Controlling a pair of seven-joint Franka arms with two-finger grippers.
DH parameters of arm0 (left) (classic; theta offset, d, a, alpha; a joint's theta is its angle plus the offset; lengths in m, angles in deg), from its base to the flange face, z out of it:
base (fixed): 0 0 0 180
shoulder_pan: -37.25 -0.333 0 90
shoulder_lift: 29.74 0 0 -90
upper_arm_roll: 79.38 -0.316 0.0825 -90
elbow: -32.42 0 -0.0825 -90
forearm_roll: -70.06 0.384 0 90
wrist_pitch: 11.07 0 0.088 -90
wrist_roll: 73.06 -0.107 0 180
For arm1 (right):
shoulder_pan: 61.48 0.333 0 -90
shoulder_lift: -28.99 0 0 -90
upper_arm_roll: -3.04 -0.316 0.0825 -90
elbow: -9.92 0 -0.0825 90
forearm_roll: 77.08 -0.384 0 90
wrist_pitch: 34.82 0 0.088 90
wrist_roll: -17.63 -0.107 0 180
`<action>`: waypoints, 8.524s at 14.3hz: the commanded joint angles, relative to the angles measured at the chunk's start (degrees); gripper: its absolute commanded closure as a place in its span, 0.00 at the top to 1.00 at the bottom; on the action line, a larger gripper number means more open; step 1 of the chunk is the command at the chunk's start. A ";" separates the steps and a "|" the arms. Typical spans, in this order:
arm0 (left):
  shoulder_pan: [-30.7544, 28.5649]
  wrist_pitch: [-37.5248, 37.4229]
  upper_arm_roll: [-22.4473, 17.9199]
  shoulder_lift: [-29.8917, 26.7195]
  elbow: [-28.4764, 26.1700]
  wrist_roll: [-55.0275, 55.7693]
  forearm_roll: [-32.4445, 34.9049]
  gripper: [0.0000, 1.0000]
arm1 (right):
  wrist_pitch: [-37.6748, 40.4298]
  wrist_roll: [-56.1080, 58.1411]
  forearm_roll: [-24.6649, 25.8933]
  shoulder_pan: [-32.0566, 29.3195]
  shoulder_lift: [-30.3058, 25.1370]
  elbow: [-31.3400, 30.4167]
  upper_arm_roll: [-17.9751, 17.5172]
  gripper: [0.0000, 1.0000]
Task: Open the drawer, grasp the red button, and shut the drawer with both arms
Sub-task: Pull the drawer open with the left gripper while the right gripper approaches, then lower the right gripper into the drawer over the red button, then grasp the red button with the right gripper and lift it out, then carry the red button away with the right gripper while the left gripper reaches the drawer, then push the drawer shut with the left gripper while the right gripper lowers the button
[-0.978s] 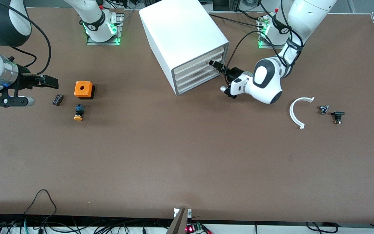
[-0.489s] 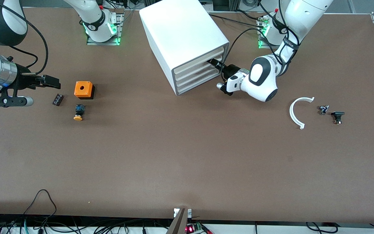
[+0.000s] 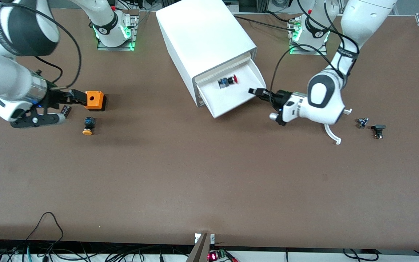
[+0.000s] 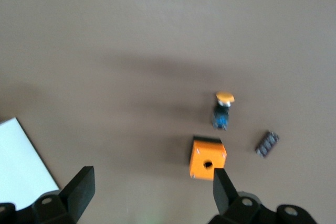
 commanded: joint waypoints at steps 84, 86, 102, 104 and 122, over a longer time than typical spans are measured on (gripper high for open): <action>-3.22 -10.15 -8.77 -20.79 26.99 46.67 62.30 1.00 | -20.12 35.29 0.31 30.60 29.68 29.99 -14.15 0.16; -2.43 -7.69 -8.42 -19.30 26.38 51.22 62.21 1.00 | -20.38 28.36 0.30 29.10 28.09 29.99 -14.06 0.16; 7.67 42.91 0.55 -7.08 -0.76 90.17 62.12 1.00 | -5.88 -19.03 7.77 2.47 16.31 10.95 -10.72 0.17; 8.55 44.00 0.55 -5.94 -1.22 92.29 62.12 1.00 | -7.45 -23.26 7.51 0.45 14.99 5.23 -10.54 0.18; 9.79 30.04 22.59 -11.64 -6.76 91.59 61.94 1.00 | -50.26 -11.05 8.30 -8.96 8.66 -34.60 -10.54 0.31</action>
